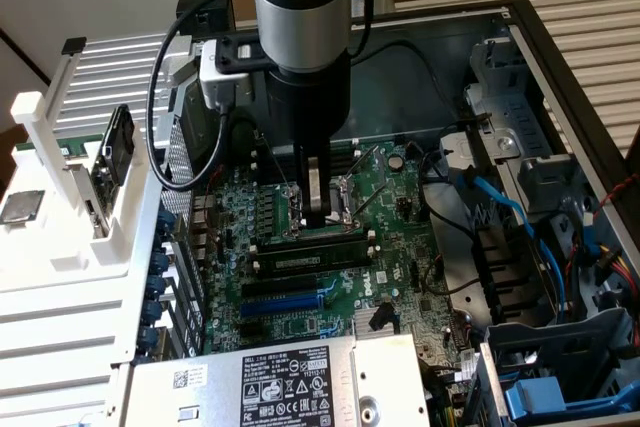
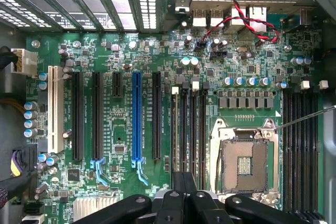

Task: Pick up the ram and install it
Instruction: 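Press down the ram until it locks into place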

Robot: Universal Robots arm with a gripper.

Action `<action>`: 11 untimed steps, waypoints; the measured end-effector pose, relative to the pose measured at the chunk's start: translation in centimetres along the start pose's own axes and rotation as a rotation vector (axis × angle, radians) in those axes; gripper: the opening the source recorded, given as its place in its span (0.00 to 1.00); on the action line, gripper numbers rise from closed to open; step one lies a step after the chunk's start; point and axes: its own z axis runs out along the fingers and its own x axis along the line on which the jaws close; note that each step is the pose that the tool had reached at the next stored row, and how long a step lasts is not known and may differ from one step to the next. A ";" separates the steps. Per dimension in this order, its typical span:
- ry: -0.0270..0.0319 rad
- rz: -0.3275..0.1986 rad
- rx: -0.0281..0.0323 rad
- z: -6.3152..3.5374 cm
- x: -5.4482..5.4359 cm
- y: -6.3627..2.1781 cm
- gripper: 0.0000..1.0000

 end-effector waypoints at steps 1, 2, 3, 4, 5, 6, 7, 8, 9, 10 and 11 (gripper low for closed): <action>0.0000 0.000 0.0000 0.00 0.0 0.00 0.10; -0.0001 0.000 0.0000 0.00 0.0 0.00 0.10; 0.0000 0.000 0.0000 0.00 0.0 0.00 0.10; 0.0000 0.000 0.0000 0.00 0.0 0.00 0.10; -0.0001 0.000 0.0000 0.00 0.0 0.00 0.10; -0.0001 0.000 0.0000 0.00 0.0 0.00 0.10; 0.0000 0.000 0.0000 0.00 0.0 0.00 0.10; 0.0001 0.001 0.0002 0.00 0.0 0.00 0.10; -0.0009 0.005 0.0007 -0.01 0.0 0.00 0.10; -0.0021 0.017 0.0013 -0.01 0.0 0.00 0.10; -0.0038 0.029 0.0020 0.01 0.0 0.00 0.10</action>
